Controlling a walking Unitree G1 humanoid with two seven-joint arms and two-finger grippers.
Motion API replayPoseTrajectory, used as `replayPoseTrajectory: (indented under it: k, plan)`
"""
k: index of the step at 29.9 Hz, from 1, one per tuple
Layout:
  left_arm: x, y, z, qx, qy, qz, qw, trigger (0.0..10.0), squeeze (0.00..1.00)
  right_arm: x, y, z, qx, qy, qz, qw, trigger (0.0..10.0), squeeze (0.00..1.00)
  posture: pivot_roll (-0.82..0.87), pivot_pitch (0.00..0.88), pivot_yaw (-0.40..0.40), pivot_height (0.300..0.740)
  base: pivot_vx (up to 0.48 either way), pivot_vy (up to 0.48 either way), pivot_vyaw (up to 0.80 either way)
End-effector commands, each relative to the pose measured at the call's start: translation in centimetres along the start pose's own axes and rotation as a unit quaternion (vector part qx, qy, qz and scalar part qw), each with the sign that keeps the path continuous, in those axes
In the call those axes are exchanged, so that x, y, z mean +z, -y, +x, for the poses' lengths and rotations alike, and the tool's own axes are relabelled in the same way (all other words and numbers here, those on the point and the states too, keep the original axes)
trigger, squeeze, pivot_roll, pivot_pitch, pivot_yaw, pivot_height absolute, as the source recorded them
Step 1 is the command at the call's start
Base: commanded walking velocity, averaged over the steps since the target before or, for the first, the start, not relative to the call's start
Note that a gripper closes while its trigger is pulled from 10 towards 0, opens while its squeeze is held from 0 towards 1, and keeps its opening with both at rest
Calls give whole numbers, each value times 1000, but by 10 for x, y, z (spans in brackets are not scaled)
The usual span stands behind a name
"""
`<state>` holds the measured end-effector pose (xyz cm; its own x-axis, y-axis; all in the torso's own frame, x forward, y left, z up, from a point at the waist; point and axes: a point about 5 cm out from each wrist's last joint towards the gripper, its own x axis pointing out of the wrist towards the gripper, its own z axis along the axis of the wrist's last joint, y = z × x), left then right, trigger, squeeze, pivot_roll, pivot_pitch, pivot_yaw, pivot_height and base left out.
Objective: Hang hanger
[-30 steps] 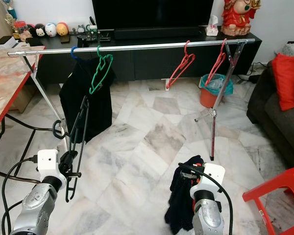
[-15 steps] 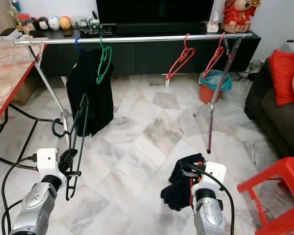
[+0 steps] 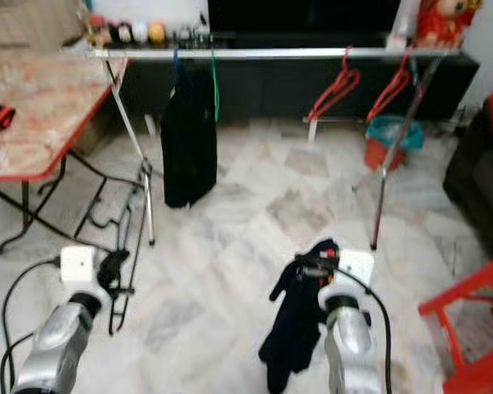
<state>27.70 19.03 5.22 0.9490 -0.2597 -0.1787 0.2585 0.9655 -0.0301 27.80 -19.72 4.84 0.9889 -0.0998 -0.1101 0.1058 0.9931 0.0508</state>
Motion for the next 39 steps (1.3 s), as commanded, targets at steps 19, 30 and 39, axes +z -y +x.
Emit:
replayPoseTrajectory:
  k: [19, 30, 39]
  plan:
    - [30, 19, -14, -292, -130, 144, 936, 10000, 0, 50, -9, 71, -3, -88, -234, 968, 10000, 0, -63, 0, 57, 740, 0, 0, 0]
    - [47, 25, -36, -417, -185, 149, 878, 10000, 0, 64, -22, 86, -35, -101, -211, 972, 10000, 0, -53, 0, 71, 740, 0, 0, 0]
    - [67, 42, -34, -462, -155, 140, 862, 10000, 0, 69, -37, 90, -31, -107, -196, 974, 10000, 0, -50, 0, 69, 740, 0, 0, 0]
